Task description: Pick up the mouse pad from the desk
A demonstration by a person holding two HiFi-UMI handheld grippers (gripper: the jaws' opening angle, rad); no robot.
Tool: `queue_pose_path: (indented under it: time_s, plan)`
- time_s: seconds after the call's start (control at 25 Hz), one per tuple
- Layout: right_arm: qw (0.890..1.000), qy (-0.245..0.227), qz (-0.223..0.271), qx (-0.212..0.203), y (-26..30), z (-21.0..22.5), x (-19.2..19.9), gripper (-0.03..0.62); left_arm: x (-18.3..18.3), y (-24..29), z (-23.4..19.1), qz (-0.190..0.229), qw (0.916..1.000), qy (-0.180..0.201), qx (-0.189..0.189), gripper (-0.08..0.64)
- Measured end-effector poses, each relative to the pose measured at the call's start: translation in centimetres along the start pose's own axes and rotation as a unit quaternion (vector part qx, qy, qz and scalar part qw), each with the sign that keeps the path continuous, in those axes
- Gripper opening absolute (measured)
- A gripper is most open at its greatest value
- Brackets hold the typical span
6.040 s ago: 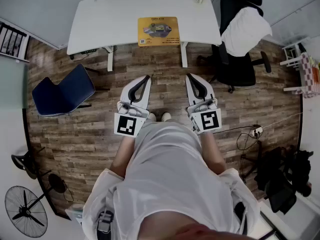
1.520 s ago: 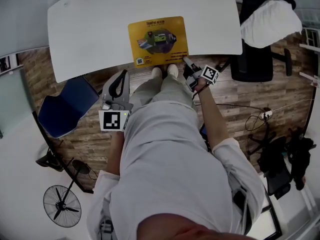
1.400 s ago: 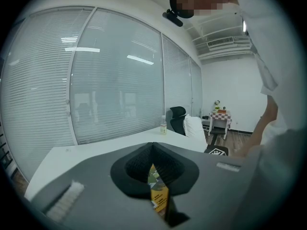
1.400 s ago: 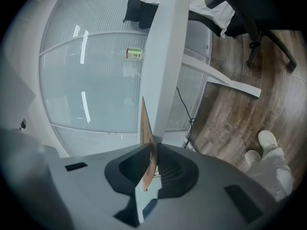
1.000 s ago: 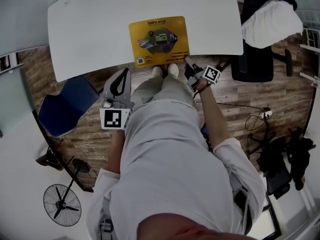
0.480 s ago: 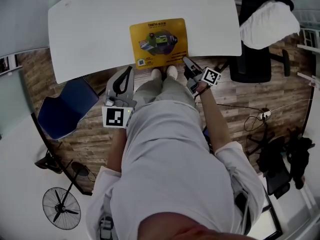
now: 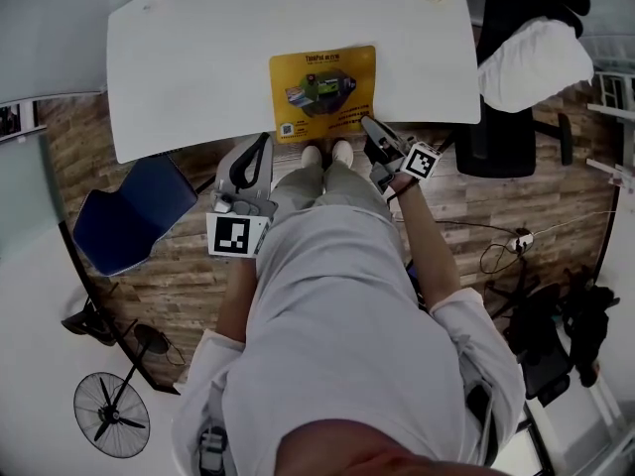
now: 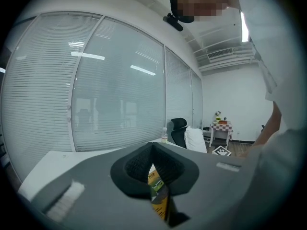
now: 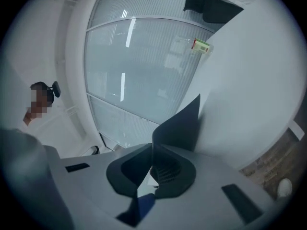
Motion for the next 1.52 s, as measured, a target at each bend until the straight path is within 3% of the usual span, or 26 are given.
queue_pose_path:
  time_s: [0.36,0.84,1.32,1.52]
  plan:
    - [0.996,-0.070,0.009,-0.048,1.5,-5.1,-1.7,0.012,-0.7,-1.6,-1.0,0.028,0.9994,-0.005,-0.020,-0.003]
    - [0.978,-0.185,0.039,-0.084,0.7,-12.3,-4.5,0.012,-2.8,-2.5,-1.3,0.070,0.9973,-0.006,-0.024,-0.003]
    - [0.945,-0.307,0.075,-0.090,-0.8,-21.1,-7.7,0.012,-5.6,-2.1,-1.8,0.101,0.9947,0.014,-0.011,-0.003]
    - [0.924,-0.373,0.070,-0.048,-0.6,-24.4,-9.0,0.012,-7.0,-1.9,-2.1,0.111,0.9936,0.020,-0.005,-0.003]
Point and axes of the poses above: the fingertips, and each gripper's own axes: y forward along the fingers, z to its right, x out of its underside, the point moved 7 cm from there along -y, backward along the fingers, and after that the axes turned 14 degrees about -z, right-handed, at the moved point
